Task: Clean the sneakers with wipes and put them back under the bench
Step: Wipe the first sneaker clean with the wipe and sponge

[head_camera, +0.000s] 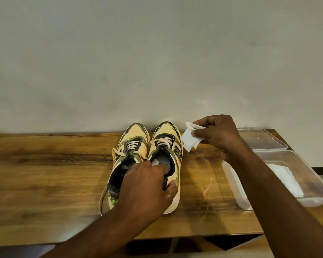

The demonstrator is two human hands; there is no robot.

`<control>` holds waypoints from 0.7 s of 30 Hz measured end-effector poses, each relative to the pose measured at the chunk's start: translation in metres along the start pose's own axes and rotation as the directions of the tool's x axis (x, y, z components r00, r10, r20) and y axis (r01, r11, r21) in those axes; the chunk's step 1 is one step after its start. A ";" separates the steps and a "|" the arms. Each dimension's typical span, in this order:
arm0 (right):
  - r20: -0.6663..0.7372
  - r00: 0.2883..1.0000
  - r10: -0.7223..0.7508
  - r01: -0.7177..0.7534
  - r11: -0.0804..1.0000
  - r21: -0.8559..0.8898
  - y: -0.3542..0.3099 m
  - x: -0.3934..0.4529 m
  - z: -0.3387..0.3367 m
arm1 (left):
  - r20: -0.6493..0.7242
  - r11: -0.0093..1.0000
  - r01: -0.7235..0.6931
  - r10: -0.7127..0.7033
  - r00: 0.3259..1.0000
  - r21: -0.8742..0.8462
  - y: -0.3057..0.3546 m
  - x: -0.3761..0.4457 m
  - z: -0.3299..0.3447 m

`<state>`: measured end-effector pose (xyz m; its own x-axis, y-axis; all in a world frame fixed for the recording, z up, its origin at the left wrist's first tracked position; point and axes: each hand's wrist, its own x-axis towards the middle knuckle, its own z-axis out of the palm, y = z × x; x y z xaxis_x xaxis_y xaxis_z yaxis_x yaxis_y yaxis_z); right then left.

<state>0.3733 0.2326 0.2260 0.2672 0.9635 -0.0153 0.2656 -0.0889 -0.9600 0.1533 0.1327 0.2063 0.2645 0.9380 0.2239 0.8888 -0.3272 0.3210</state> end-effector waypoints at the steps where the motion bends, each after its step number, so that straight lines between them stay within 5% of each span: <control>1: 0.005 1.000 -0.008 0.008 1.000 -0.015 0.001 0.000 0.001 | 0.006 1.000 0.006 -0.006 1.000 -0.001 -0.002 0.000 -0.001; 21: 0.068 0.998 -0.019 0.022 0.999 -0.037 0.004 -0.006 0.020 | 0.016 0.973 0.128 -0.134 0.991 0.194 -0.041 -0.007 -0.021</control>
<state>0.3540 0.2315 0.2164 0.1989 0.9799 -0.0158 0.3053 -0.0773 -0.9491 0.1070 0.1376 0.2111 0.1495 0.9751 0.1640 0.9709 -0.1762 0.1621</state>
